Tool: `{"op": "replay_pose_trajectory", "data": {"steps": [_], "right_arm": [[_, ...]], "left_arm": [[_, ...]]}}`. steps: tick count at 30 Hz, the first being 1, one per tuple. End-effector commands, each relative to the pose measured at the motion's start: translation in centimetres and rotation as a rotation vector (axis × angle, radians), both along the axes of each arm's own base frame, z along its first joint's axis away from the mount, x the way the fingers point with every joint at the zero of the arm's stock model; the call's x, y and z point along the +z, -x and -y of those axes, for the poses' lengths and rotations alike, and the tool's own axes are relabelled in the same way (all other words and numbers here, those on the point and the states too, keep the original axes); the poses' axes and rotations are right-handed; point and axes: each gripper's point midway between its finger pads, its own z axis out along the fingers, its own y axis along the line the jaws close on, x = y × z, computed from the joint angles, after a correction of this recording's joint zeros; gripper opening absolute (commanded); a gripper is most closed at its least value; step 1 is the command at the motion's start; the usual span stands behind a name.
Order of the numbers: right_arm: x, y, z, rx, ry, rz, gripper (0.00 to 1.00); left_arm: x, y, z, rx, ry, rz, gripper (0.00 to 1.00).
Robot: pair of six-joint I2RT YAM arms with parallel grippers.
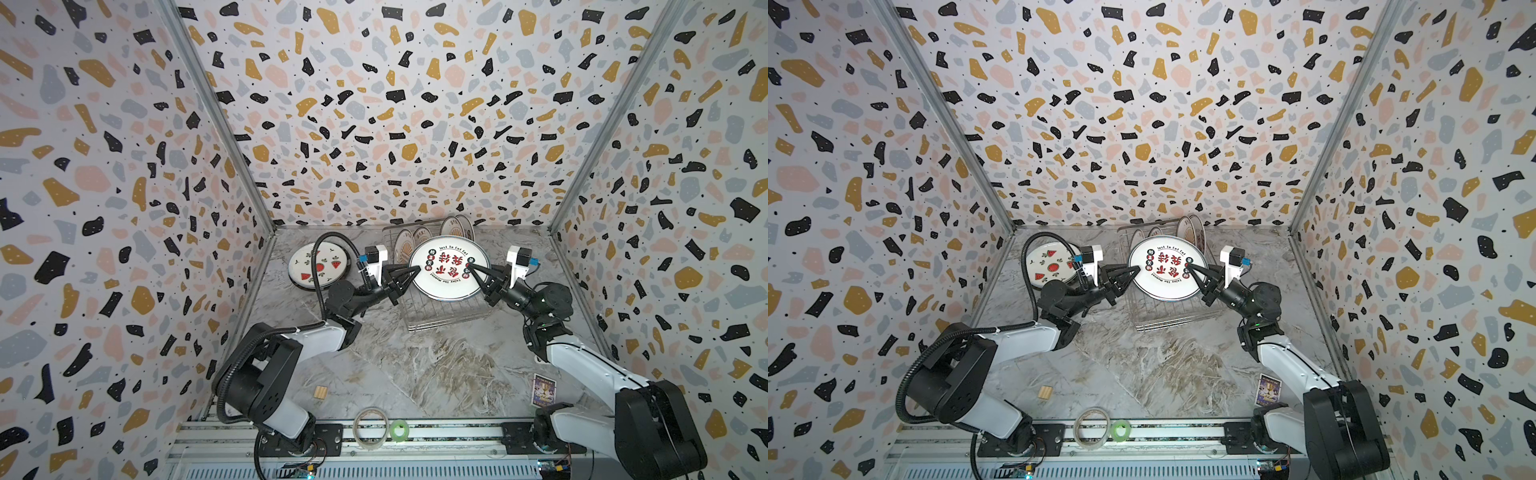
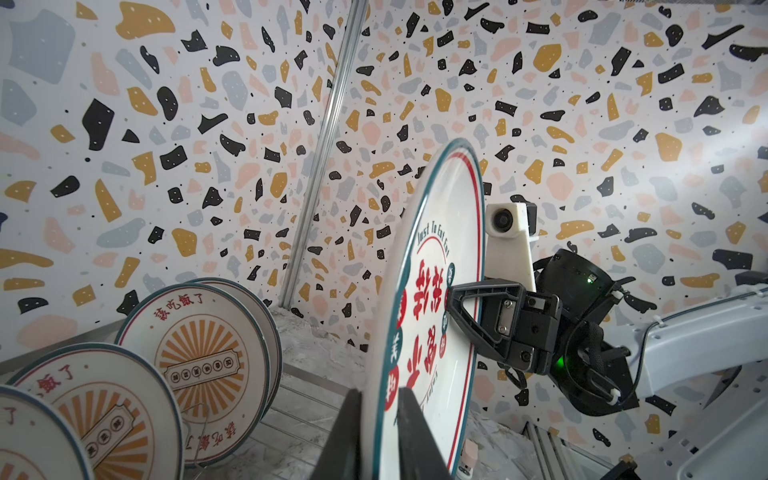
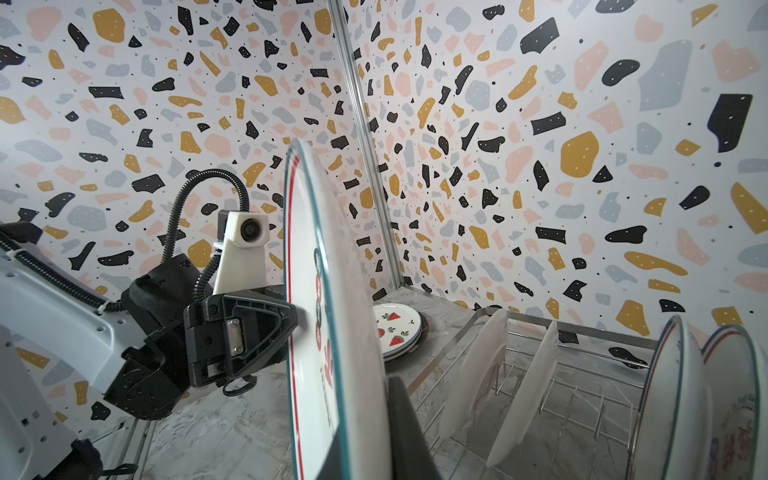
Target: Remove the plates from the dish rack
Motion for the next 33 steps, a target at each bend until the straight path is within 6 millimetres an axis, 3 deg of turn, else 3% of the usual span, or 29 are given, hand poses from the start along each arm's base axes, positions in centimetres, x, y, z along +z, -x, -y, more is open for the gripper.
{"op": "replay_pose_trajectory", "data": {"steps": [1,7,13,16,19,26,30,33], "right_arm": [[2.4,0.4,0.0,0.007,-0.022,0.083,0.00],[2.2,0.4,-0.3,0.026,-0.020,0.075,0.00],[2.2,0.8,-0.6,0.039,-0.013,0.082,0.00],[2.0,0.6,-0.8,0.038,-0.002,0.077,0.00],[1.8,0.6,-1.0,0.041,0.007,0.082,0.17],[1.5,-1.2,-0.6,-0.017,-0.012,0.031,0.39],[1.0,-1.9,-0.1,-0.073,-0.003,0.004,0.66],[1.1,-1.7,0.1,-0.083,-0.007,0.007,0.76]], "left_arm": [[2.8,1.5,0.3,-0.052,0.042,0.099,0.15],[2.6,1.4,0.3,-0.029,0.025,0.079,0.14],[2.6,1.3,0.4,-0.018,-0.002,0.077,0.01],[2.8,1.3,0.4,-0.024,0.011,0.066,0.00],[3.0,0.8,0.5,-0.029,0.032,0.025,0.00],[3.7,-1.6,0.0,-0.018,0.085,-0.069,0.00],[3.8,-1.6,-0.6,-0.028,0.126,-0.090,0.00],[3.8,-2.0,-1.1,-0.021,0.137,-0.111,0.00]]}}
